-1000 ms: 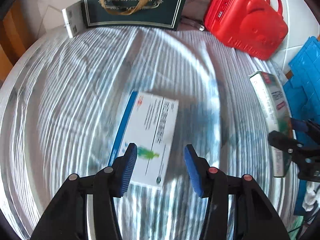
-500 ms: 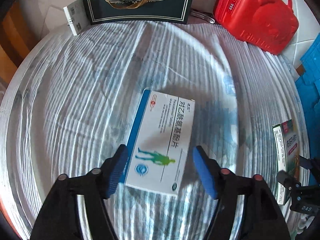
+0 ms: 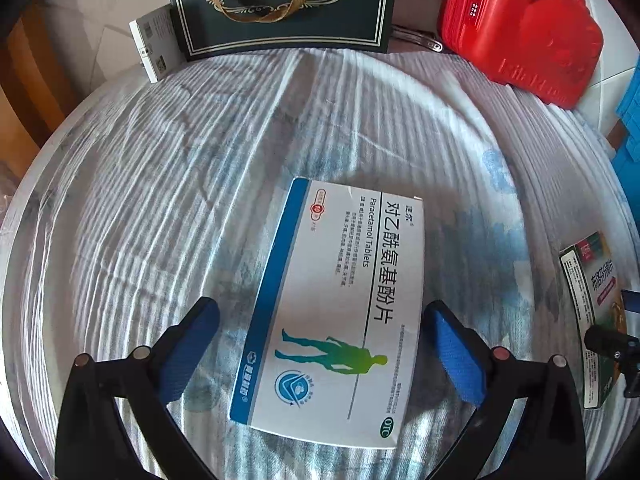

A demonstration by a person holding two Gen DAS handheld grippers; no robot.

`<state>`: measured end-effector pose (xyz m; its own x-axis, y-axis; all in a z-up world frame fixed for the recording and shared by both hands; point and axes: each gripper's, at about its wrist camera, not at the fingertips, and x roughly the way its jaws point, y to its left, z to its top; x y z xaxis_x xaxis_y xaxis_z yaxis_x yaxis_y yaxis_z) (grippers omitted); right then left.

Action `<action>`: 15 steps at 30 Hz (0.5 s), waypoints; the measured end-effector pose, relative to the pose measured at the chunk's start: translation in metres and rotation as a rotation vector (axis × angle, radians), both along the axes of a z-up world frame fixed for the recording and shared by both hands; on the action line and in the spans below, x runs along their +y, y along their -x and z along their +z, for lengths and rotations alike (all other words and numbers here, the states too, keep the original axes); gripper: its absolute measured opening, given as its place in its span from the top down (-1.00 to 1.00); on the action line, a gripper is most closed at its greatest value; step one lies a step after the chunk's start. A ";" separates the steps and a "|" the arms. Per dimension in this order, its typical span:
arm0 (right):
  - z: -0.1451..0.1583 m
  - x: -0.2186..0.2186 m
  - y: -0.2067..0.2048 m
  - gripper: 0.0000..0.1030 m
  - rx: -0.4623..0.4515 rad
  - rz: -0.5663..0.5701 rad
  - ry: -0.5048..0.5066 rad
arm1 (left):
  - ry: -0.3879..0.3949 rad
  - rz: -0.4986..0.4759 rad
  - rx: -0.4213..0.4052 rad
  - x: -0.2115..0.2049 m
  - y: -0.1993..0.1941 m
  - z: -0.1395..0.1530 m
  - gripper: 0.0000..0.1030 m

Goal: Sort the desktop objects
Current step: 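Grasp the white-blue paracetamol box with the left tool while the right holds the Buluofen box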

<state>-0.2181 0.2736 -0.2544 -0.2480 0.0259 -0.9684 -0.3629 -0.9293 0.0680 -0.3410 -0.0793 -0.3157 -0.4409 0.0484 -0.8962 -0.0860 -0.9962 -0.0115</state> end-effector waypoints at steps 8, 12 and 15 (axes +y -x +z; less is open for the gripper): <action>0.023 -0.028 -0.027 -0.70 0.031 0.028 -0.019 | -0.006 -0.015 0.009 0.005 -0.051 -0.001 -0.47; 0.064 -0.051 -0.067 -0.70 0.114 0.059 -0.033 | -0.045 -0.023 0.076 0.002 -0.095 0.029 -0.38; 0.097 -0.068 -0.098 -0.70 0.182 0.087 -0.090 | -0.067 -0.036 0.154 -0.001 -0.122 0.065 -0.11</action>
<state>-0.1205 0.2053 -0.1570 -0.4236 0.0810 -0.9022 -0.2706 -0.9618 0.0407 -0.2187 -0.0804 -0.2509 -0.5700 0.1241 -0.8122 -0.1277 -0.9899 -0.0615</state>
